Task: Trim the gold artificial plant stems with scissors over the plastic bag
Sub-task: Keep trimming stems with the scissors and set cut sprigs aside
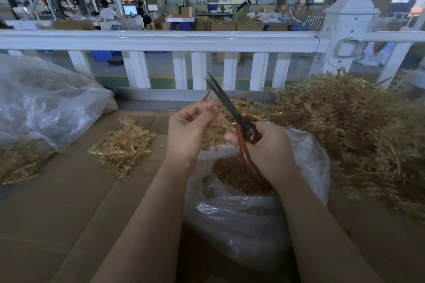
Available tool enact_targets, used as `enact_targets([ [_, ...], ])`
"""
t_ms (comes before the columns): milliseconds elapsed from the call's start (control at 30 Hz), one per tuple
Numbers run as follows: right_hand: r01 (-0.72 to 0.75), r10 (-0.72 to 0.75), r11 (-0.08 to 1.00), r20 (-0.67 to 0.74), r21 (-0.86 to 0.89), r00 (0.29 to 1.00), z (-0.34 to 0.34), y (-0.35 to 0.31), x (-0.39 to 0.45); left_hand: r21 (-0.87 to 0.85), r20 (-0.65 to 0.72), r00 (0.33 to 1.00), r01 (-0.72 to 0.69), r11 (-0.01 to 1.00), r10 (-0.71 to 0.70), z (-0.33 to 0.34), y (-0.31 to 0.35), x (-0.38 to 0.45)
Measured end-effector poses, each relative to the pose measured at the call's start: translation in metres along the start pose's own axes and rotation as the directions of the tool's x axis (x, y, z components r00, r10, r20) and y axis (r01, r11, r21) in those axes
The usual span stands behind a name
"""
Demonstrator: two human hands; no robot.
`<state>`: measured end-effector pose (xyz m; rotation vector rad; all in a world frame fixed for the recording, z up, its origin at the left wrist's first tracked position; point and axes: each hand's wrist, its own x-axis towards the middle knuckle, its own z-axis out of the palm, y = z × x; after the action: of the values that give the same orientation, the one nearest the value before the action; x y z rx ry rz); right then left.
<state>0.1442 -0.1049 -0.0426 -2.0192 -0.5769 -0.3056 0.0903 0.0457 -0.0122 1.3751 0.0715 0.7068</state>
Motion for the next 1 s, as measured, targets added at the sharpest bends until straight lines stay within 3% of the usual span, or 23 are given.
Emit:
enact_targets([
  [233, -0.092, 0.088, 0.952, 0.026, 0.292, 0.996, -0.002, -0.005, 0.004, 0.017, 0.048, 0.998, 0.045, 0.999, -0.046, 0.004, -0.001, -0.001],
  [567, -0.128, 0.091, 0.849, 0.097, 0.512, 0.991, -0.004, -0.007, 0.005, 0.070, 0.223, 0.973, 0.051, 0.996, -0.066, 0.006, 0.001, -0.001],
  [667, -0.163, 0.128, 0.771, 0.101, 0.615, 0.987, -0.009, -0.006, 0.005, 0.062, 0.175, 0.982, 0.063, 0.996, -0.073, 0.001, 0.000, 0.001],
  [767, -0.212, 0.177, 0.696, 0.123, 0.686, 0.977, -0.014, -0.006, 0.006, 0.055, 0.042, 0.996, 0.077, 0.996, -0.079, -0.003, -0.004, 0.006],
  [867, -0.251, 0.210, 0.652, 0.147, 0.715, 0.967, -0.014, -0.004, 0.007, 0.099, -0.021, 0.983, 0.182, 0.978, -0.181, -0.006, -0.006, 0.007],
  [1000, -0.235, 0.166, 0.609, 0.168, 0.758, 0.972, -0.014, -0.002, 0.007, 0.141, 0.118, 0.922, 0.352, 0.925, -0.369, -0.006, -0.003, 0.003],
])
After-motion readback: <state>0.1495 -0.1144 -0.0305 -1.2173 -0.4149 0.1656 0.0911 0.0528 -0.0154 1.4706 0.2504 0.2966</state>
